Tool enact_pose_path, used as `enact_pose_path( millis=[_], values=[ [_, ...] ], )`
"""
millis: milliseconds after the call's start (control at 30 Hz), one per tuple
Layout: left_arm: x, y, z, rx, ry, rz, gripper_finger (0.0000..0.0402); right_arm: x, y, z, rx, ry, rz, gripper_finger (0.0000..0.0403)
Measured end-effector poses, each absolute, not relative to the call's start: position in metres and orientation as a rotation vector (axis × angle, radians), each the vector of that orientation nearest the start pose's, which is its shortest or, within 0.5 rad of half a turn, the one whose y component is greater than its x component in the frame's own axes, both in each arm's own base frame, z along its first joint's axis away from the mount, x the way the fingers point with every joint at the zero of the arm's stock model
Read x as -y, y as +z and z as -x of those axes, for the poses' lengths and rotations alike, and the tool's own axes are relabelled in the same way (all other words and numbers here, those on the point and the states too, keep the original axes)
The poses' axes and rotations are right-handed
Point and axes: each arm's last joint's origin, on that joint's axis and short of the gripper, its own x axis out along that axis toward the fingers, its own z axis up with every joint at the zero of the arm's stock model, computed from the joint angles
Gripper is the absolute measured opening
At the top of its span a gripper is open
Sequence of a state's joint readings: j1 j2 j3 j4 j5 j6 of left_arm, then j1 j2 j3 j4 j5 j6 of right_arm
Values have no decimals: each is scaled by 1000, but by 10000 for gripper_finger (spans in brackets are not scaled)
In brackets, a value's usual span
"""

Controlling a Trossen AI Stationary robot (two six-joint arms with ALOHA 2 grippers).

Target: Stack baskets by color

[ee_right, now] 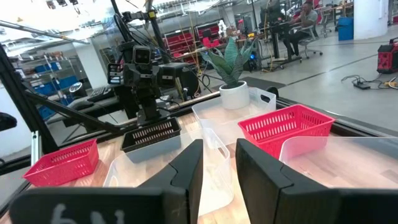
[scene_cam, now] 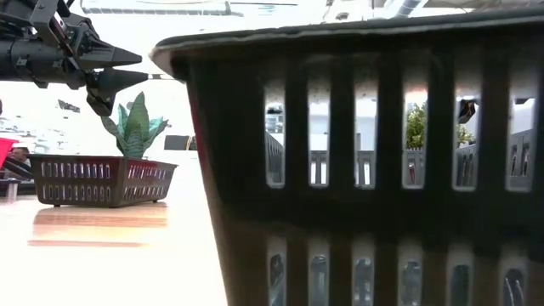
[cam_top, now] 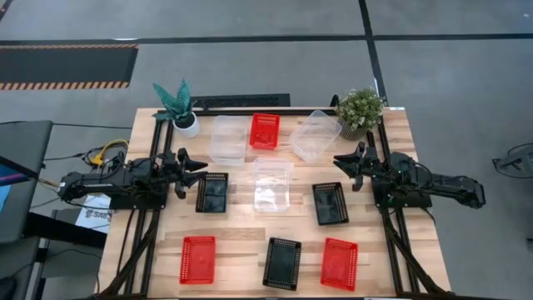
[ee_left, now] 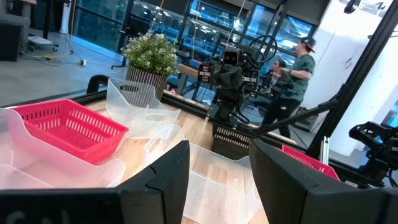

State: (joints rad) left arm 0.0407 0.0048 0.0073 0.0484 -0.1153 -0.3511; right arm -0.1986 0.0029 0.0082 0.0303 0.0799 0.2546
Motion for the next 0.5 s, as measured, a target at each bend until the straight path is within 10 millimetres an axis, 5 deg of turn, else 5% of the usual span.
enact_pose_path(
  millis=[500],
  values=[
    [-8,171,-97,95,161,476,155,21,169,-95,71,-272,-251,120]
  ],
)
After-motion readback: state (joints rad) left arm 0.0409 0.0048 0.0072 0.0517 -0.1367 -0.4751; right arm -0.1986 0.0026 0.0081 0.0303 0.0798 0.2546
